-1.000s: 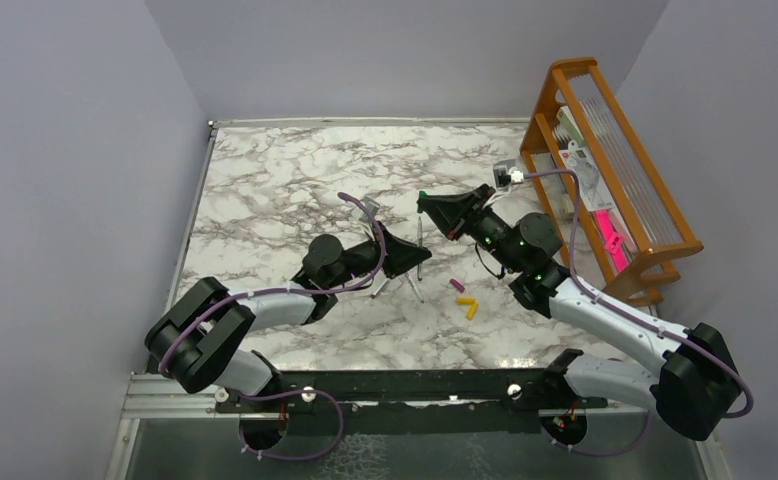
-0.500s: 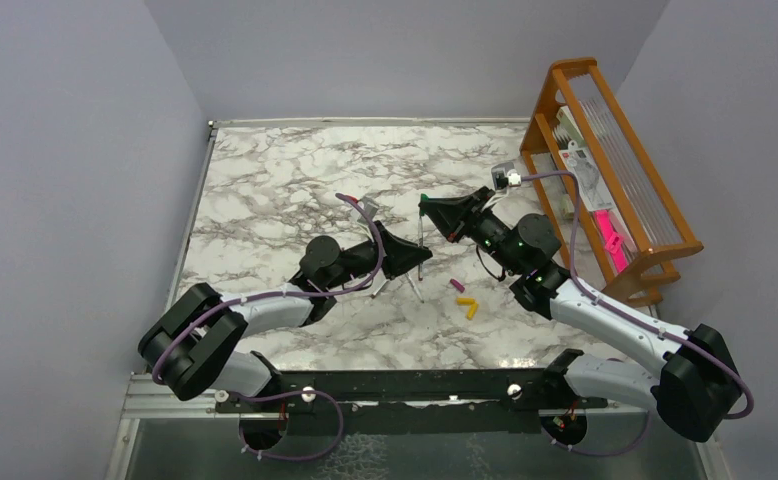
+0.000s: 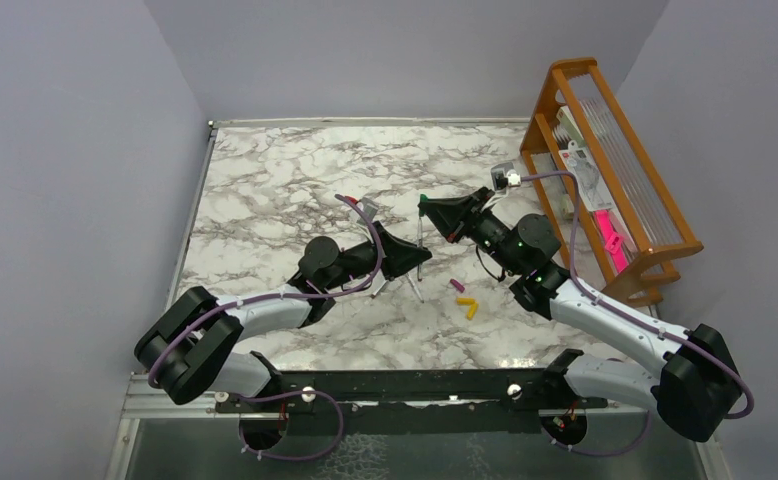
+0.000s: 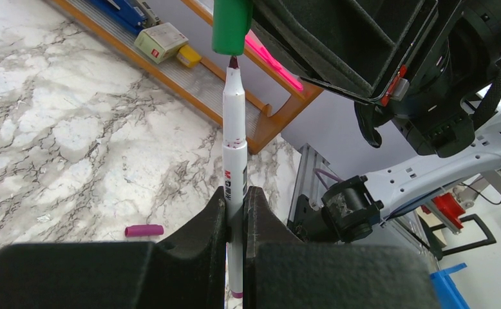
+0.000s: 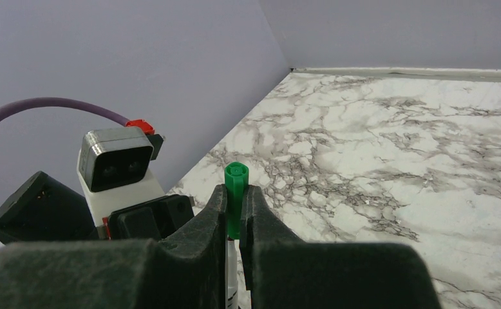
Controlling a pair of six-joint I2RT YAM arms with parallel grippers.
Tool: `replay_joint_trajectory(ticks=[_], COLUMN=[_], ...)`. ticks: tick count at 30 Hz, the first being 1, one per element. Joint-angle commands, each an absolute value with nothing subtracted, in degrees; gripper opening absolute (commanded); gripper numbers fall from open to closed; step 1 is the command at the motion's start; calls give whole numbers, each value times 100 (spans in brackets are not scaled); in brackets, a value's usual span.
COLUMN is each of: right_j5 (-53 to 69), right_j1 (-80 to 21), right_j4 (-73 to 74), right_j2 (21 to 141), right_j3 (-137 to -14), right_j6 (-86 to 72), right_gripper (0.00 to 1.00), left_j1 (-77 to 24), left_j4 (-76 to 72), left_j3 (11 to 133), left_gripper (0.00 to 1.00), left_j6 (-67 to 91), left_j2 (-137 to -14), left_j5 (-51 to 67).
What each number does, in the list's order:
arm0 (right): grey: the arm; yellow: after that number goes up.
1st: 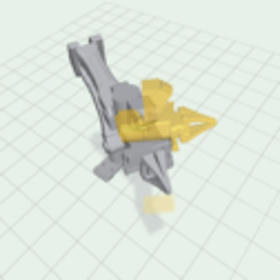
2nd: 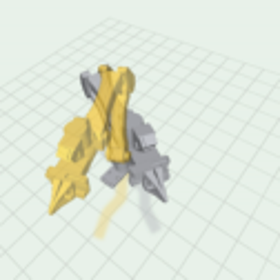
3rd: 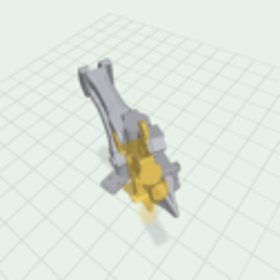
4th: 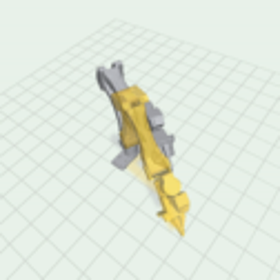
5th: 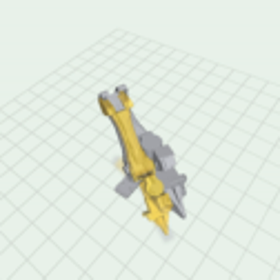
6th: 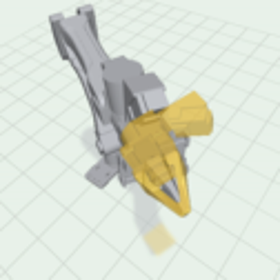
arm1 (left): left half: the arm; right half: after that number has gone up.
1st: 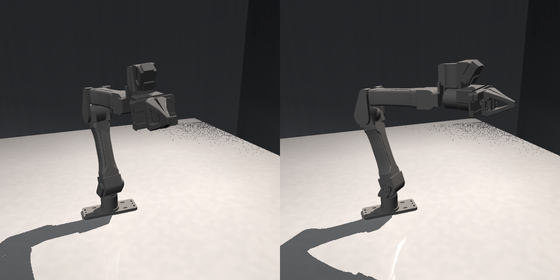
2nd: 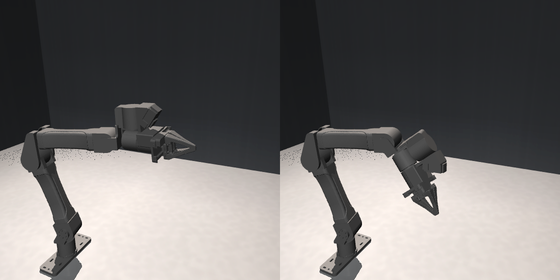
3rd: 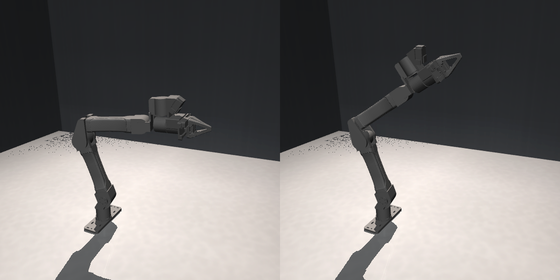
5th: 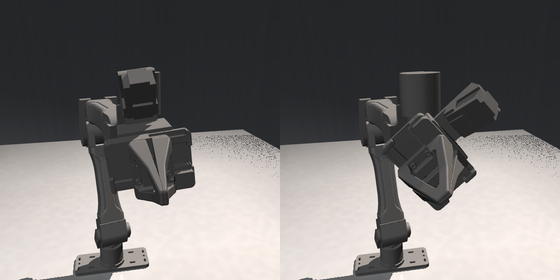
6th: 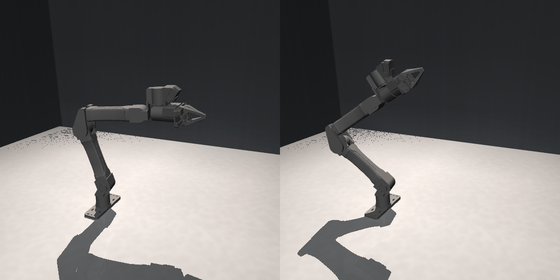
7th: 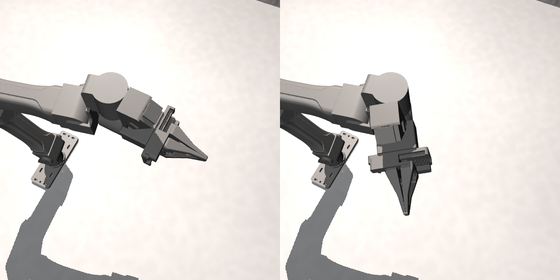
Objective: Insert the pens into the pen caps
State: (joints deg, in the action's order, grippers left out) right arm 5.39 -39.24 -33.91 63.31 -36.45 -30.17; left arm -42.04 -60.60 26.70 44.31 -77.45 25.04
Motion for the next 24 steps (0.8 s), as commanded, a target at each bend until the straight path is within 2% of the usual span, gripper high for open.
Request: replay_joint_trajectory(ticks=[1, 24], right_j5=[612, 861], right_j1=[-3893, -3892], right_j4=[-3448, -3389], right_j2=[6265, 6003], right_j3=[-3618, -3316], right_j6=[-2980, -3098], right_gripper=[2, 2], left_j1=[-4245, -4254], left_j4=[-6100, -5785], left_j3=[2688, 2722], left_gripper=[0, 0], left_j6=[4312, 4131], left_j2=[-7645, -7560], left_j5=[2414, 2321])
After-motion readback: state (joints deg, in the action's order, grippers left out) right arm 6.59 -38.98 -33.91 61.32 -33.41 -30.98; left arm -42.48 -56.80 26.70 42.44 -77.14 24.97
